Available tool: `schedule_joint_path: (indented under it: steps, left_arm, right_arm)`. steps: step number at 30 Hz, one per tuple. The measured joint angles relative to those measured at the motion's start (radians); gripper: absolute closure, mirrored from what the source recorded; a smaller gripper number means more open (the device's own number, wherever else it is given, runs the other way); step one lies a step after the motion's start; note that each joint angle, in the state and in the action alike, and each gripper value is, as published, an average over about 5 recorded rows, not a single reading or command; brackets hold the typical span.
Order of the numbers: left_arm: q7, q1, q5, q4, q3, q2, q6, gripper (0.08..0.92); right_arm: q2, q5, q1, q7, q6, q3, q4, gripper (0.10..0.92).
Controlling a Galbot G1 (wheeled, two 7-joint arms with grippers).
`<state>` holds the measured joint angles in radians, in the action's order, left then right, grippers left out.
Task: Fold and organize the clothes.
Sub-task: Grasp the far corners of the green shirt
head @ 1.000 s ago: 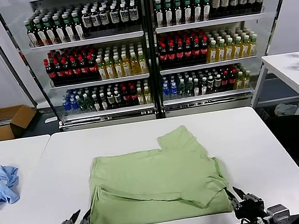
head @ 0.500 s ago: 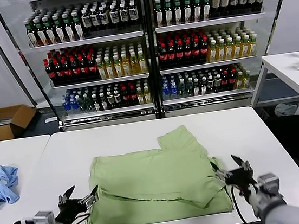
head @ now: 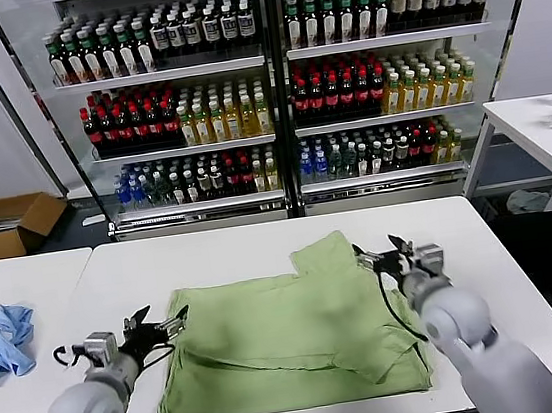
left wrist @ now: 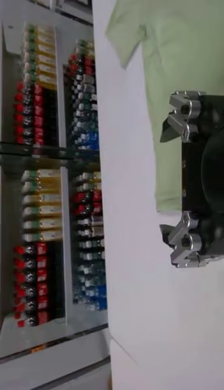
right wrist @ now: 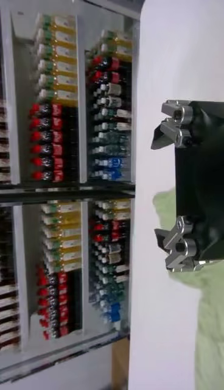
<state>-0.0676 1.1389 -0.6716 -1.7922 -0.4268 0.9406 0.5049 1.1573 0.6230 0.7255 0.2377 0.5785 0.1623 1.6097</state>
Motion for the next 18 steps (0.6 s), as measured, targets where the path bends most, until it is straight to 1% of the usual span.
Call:
schedule_joint_path:
  steps: [8,18]
  left_arm:
    - [0.050,-0.135,0.005,0.161,0.057,0.004,0.000,0.177]
    - [0.119,-0.222,0.029,0.291,0.098,0.011,-0.012,0.177]
  right_arm:
    - [0.104,-0.051,-0.141,-0.021,-0.011,-0.043,-0.241,0.203]
    - [0.201,-0.133,-0.216,-0.037,-0.050,-0.054,-0.454,0.203]
